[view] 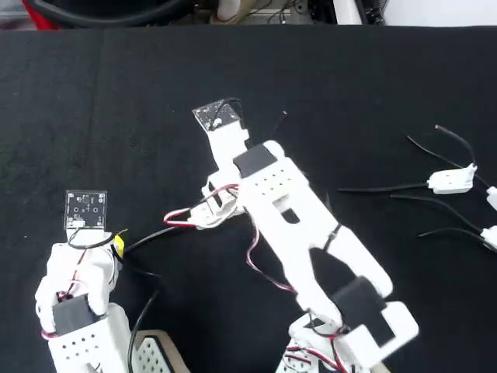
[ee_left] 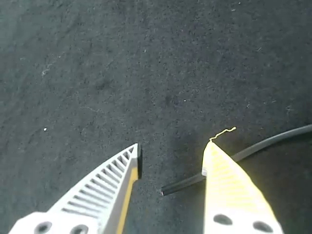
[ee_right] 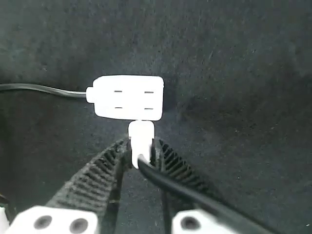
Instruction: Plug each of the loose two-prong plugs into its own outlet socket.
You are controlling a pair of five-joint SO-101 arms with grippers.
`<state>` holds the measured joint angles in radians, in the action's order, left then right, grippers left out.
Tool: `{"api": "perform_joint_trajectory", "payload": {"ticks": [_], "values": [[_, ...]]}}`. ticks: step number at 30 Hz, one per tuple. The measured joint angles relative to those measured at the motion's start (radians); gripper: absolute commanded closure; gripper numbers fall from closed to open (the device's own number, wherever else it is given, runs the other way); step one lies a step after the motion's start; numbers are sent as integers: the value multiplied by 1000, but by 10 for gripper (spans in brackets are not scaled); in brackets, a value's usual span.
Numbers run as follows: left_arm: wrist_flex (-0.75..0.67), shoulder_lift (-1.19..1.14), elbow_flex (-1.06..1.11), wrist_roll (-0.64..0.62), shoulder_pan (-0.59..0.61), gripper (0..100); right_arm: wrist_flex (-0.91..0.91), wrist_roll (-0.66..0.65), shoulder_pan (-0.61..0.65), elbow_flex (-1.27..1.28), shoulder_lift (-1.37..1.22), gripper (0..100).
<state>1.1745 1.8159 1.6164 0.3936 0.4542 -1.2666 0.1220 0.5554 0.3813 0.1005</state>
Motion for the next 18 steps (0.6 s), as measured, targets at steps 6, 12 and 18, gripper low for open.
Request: {"api": "perform_joint_trajectory", "payload": {"ticks": [6,12,18], "values": [[0,0,0,0,0,787,44,0,0,-9,-64,987],[0,0,0,0,0,787,106,32,0,-11,-100,987],[0,0,0,0,0,787,129,35,-3,-11,-106,987]]}}
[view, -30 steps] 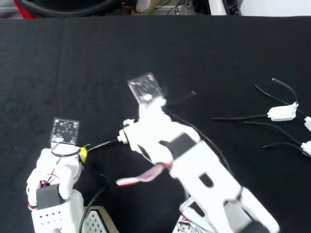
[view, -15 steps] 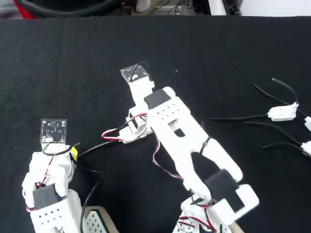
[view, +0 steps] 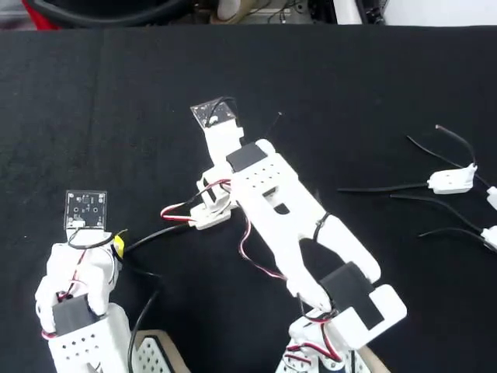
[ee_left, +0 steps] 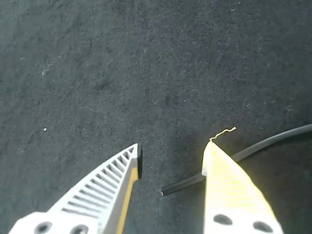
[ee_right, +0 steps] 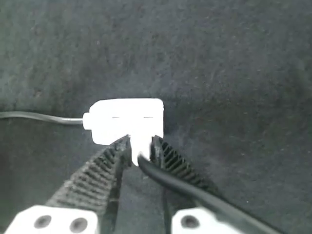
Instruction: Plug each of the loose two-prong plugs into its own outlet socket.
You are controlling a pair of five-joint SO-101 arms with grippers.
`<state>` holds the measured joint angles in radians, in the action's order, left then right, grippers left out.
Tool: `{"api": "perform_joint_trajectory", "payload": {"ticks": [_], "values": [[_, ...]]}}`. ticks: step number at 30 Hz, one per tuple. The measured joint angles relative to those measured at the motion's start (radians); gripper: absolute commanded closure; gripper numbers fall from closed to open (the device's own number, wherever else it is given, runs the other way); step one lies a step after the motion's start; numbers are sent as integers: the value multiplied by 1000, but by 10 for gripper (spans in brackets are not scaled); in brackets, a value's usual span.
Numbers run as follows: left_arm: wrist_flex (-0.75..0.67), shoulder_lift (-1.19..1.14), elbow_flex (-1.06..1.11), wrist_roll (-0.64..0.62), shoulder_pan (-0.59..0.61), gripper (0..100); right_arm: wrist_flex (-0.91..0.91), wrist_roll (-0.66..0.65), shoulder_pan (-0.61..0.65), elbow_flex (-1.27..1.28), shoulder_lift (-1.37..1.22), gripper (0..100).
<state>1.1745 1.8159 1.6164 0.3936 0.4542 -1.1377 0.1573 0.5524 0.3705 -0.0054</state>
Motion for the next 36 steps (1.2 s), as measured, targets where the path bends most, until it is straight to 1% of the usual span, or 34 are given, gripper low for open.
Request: {"api": "perform_joint_trajectory", "payload": {"ticks": [7,12,16,20,26,36], "values": [[0,0,0,0,0,787,14,2,-55,0,-3,987],[0,0,0,0,0,787,78,2,-58,5,-8,987],[0,0,0,0,0,787,110,29,-57,21,-8,987],[0,0,0,0,0,787,107,35,-54,21,-8,987],[0,0,0,0,0,787,54,35,-54,17,-8,987],[0,0,0,2,0,787,44,38,-35,17,-6,987]]}}
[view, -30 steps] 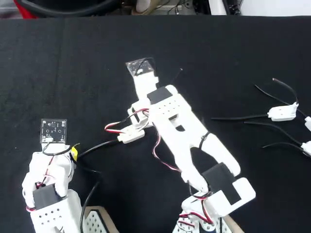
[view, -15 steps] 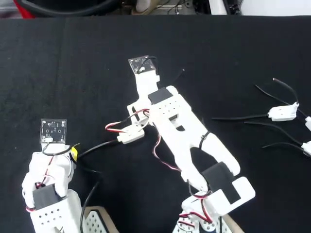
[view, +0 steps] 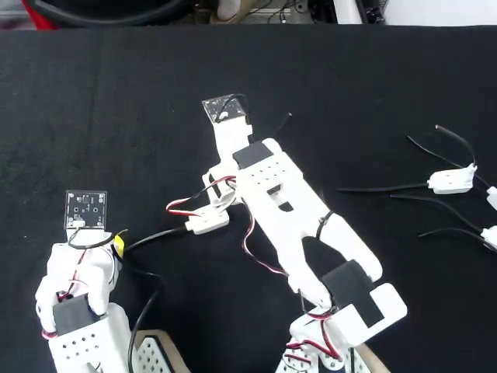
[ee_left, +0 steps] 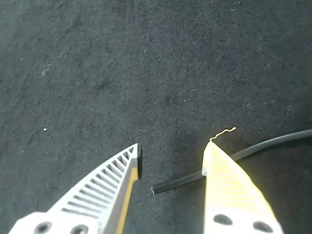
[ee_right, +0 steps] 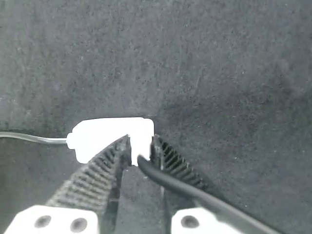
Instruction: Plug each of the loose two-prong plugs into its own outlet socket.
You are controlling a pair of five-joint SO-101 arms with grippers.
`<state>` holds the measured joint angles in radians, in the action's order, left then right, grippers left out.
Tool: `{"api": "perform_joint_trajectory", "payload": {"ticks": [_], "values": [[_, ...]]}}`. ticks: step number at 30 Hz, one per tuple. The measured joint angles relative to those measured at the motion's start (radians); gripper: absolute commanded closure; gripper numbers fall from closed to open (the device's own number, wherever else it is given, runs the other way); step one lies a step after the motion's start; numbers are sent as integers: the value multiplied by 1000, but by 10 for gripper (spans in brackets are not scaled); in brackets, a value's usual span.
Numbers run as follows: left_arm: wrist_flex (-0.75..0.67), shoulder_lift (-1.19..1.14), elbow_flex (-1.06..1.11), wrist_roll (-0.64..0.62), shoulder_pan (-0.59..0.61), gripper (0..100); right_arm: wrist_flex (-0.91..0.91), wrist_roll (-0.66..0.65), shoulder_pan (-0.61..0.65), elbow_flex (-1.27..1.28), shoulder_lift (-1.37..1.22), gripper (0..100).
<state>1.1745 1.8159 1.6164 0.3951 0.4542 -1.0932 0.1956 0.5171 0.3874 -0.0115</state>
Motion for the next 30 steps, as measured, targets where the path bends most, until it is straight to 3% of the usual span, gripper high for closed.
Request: {"api": "perform_joint_trajectory", "payload": {"ticks": [10,18,30], "values": [[0,0,0,0,0,787,-6,0,2,68,130,987],[0,0,0,0,0,787,-6,60,66,110,129,987],[0,0,0,0,0,787,18,61,66,110,91,987]]}}
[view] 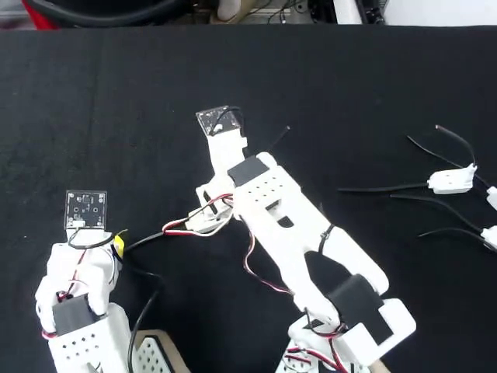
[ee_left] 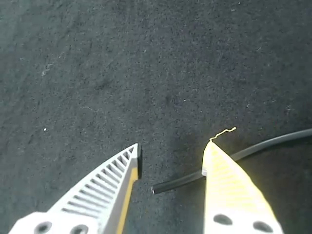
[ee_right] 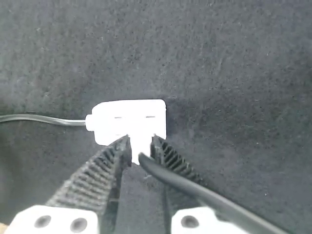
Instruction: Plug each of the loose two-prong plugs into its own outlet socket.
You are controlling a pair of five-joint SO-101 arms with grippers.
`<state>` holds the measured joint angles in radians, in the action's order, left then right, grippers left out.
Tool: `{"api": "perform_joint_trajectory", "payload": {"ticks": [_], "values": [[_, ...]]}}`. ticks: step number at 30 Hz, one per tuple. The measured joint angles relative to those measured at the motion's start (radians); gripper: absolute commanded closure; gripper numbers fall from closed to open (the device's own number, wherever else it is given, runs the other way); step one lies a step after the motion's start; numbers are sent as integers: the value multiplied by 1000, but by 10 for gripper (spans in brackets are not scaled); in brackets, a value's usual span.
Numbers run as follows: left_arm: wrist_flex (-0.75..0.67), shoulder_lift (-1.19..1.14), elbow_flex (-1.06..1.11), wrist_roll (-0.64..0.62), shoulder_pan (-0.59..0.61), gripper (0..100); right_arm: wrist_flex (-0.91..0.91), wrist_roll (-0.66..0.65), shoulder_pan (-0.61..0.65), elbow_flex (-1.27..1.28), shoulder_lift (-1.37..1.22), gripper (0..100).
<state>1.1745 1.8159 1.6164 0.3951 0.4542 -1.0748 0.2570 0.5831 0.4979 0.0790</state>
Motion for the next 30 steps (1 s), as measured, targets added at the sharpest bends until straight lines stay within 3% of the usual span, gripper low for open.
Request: {"api": "perform_joint_trajectory", "payload": {"ticks": [30], "values": [[0,0,0,0,0,787,138,0,-12,69,0,987]]}}
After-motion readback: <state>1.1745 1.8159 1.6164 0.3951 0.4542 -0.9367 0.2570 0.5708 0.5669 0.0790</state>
